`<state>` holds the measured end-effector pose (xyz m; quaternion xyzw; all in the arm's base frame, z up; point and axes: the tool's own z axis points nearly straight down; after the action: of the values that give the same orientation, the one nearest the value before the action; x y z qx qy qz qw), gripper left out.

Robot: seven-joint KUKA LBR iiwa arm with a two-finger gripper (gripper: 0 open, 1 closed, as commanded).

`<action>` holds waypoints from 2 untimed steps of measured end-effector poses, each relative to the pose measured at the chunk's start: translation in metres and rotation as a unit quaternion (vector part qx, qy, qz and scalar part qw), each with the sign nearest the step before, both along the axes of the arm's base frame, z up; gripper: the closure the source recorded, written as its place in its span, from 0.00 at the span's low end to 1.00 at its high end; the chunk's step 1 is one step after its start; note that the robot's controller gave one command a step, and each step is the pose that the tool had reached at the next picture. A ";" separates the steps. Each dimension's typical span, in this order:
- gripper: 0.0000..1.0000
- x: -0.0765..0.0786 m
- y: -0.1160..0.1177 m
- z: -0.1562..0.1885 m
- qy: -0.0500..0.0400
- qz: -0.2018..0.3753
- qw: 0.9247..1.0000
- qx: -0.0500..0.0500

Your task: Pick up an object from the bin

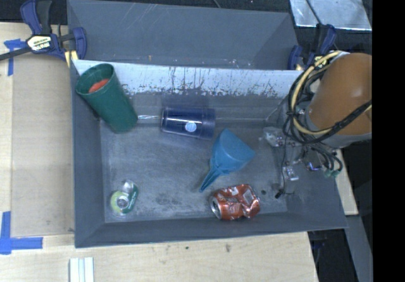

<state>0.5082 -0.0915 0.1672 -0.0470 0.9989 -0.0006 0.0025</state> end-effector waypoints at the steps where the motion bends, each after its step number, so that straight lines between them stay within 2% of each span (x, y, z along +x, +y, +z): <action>1: 0.00 0.009 0.062 -0.006 -0.002 0.058 0.998 0.001; 2: 0.00 -0.018 0.050 -0.045 -0.002 0.076 0.997 -0.001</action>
Offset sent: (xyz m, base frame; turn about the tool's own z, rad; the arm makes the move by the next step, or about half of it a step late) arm -0.0232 0.0492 -0.0496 -0.1578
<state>0.4901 -0.0411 0.1227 -0.1223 0.9925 -0.0012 0.0045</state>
